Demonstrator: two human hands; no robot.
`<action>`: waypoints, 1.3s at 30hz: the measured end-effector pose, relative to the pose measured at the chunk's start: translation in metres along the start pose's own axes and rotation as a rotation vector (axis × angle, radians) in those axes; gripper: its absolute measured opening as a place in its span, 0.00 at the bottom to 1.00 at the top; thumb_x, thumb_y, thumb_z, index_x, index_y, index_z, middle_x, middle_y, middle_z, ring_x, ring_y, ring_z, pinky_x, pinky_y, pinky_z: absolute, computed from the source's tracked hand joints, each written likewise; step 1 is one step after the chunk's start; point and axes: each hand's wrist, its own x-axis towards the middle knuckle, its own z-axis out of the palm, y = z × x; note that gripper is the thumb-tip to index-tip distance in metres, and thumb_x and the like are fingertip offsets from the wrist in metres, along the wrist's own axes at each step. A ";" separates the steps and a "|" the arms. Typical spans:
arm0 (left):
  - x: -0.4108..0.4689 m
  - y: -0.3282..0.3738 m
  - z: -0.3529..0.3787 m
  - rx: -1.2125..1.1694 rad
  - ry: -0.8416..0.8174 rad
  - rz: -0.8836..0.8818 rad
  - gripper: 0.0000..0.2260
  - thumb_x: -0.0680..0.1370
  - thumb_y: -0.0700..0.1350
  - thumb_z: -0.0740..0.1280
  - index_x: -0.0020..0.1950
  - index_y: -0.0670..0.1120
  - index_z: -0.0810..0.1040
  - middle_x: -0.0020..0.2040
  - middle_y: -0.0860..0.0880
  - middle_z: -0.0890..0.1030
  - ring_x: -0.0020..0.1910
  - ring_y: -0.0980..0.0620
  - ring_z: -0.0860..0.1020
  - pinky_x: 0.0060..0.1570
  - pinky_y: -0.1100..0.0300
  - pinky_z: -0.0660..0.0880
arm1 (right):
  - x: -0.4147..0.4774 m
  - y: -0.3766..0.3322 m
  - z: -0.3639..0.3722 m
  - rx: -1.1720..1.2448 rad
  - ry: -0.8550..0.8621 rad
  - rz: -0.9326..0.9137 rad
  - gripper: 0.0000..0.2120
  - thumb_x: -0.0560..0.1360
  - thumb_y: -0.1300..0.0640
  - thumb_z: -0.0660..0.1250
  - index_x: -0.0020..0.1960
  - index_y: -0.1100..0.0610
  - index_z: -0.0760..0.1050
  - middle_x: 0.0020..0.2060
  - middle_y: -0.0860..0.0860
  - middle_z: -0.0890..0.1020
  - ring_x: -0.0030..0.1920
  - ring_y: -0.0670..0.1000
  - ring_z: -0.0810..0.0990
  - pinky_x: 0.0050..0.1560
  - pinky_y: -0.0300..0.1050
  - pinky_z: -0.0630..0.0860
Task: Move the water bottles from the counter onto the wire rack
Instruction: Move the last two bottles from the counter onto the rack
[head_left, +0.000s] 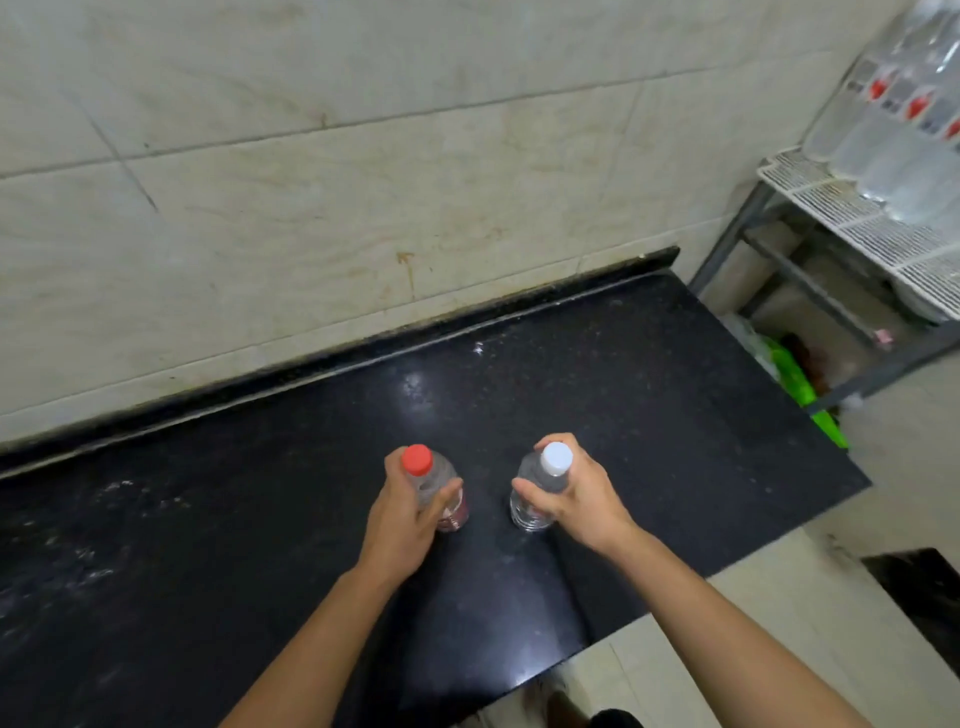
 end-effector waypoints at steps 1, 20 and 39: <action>-0.001 0.005 0.008 -0.044 -0.014 -0.003 0.22 0.75 0.64 0.69 0.59 0.58 0.62 0.53 0.51 0.81 0.50 0.49 0.81 0.54 0.49 0.78 | -0.009 0.005 -0.007 0.000 0.031 0.019 0.19 0.71 0.43 0.77 0.53 0.45 0.71 0.48 0.44 0.81 0.47 0.42 0.79 0.47 0.34 0.75; -0.058 0.297 0.197 -0.483 -0.038 0.351 0.13 0.73 0.54 0.73 0.52 0.48 0.83 0.44 0.53 0.87 0.43 0.59 0.83 0.44 0.65 0.78 | -0.107 0.059 -0.326 0.356 0.623 -0.080 0.30 0.67 0.30 0.68 0.40 0.60 0.76 0.33 0.51 0.82 0.36 0.48 0.78 0.43 0.55 0.77; -0.037 0.516 0.457 -0.517 -0.136 0.507 0.12 0.70 0.51 0.76 0.50 0.48 0.86 0.45 0.51 0.88 0.44 0.56 0.85 0.44 0.63 0.79 | -0.086 0.215 -0.589 0.527 0.798 -0.069 0.21 0.71 0.41 0.76 0.38 0.59 0.79 0.36 0.55 0.85 0.37 0.54 0.82 0.41 0.54 0.79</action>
